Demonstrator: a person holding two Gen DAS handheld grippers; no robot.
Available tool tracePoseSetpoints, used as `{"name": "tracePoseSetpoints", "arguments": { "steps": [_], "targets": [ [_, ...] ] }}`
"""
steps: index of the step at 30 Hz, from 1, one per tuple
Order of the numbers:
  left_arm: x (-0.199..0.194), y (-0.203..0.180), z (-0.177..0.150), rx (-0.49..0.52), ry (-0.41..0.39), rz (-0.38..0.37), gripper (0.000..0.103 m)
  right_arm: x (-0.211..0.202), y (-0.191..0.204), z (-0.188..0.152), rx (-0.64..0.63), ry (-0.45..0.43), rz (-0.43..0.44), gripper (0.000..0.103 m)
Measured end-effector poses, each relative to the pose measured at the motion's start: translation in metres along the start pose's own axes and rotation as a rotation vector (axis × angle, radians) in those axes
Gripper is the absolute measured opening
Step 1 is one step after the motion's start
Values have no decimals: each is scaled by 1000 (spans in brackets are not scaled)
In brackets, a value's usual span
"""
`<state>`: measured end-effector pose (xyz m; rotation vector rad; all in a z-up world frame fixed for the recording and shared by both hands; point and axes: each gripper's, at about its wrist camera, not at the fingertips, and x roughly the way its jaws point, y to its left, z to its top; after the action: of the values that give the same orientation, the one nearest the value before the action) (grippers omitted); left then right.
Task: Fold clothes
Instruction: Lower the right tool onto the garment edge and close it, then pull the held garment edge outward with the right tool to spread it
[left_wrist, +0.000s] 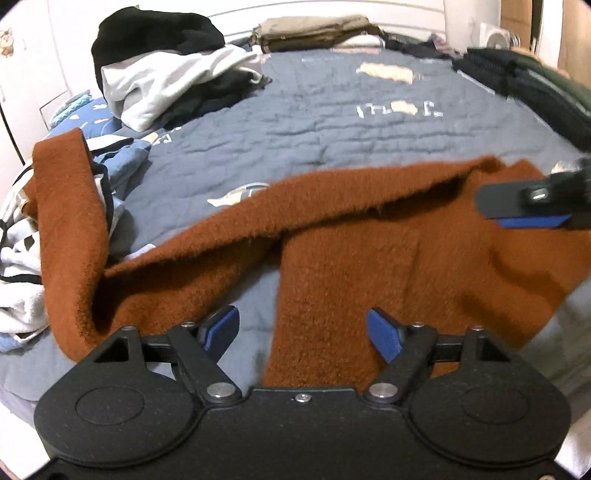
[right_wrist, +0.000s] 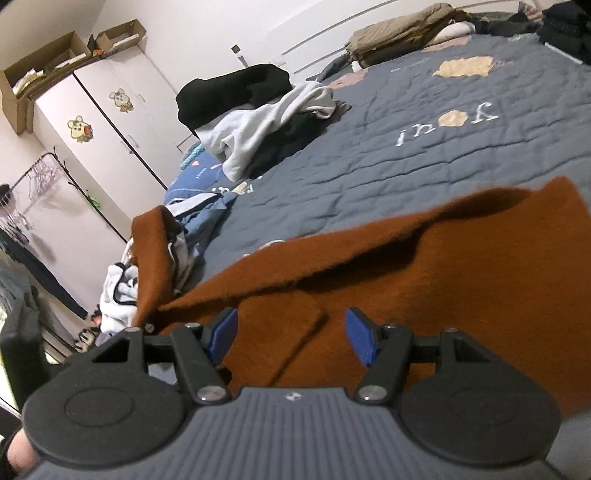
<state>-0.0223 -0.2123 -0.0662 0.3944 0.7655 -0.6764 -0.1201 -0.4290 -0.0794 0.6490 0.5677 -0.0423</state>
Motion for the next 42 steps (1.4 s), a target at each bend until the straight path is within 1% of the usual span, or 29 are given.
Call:
{"name": "tracePoseSetpoints", "arguments": {
  "steps": [2, 5, 9, 17, 21, 22, 24, 25, 26, 29, 32, 34, 35, 37, 39, 42],
  "targets": [
    [-5, 4, 2, -28, -11, -18, 76, 10, 1, 2, 12, 9, 10, 64],
    [-12, 11, 4, -65, -28, -39, 77, 22, -1, 1, 21, 30, 1, 64],
    [-16, 17, 4, -83, -44, -44, 81, 40, -5, -3, 28, 78, -5, 65],
    [-21, 23, 4, -103, -66, -61, 83, 72, -3, -13, -26, 115, -42, 67],
    [-22, 24, 5, -106, -74, -63, 85, 75, -2, -14, -27, 104, -42, 66],
    [-22, 23, 5, -107, -75, -63, 85, 75, -2, -14, -23, 101, -41, 62],
    [-23, 23, 5, -108, -77, -65, 85, 75, -2, -13, -15, 95, -37, 43],
    [-23, 23, 5, -109, -77, -65, 86, 75, -2, -13, -11, 92, -35, 17],
    [-22, 23, 5, -109, -77, -64, 86, 75, -2, -13, -7, 90, -33, 5],
    [-23, 23, 5, -113, -79, -65, 86, 75, -1, -12, 4, 81, -28, 5],
    [-24, 22, 5, -112, -81, -67, 86, 74, -1, -13, 32, 82, 2, 5],
    [-24, 22, 5, -112, -80, -67, 86, 76, -2, -13, 47, 92, 26, 8],
    [-24, 23, 5, -113, -80, -67, 86, 78, -2, -14, 51, 100, 31, 12],
    [-24, 23, 5, -115, -79, -67, 86, 83, -3, -17, 56, 120, 12, 14],
    [-23, 23, 5, -115, -78, -68, 86, 82, -4, -18, 51, 110, -2, 13],
    [-23, 23, 5, -115, -79, -67, 86, 79, -4, -20, 40, 87, -20, 6]
  ]
}}
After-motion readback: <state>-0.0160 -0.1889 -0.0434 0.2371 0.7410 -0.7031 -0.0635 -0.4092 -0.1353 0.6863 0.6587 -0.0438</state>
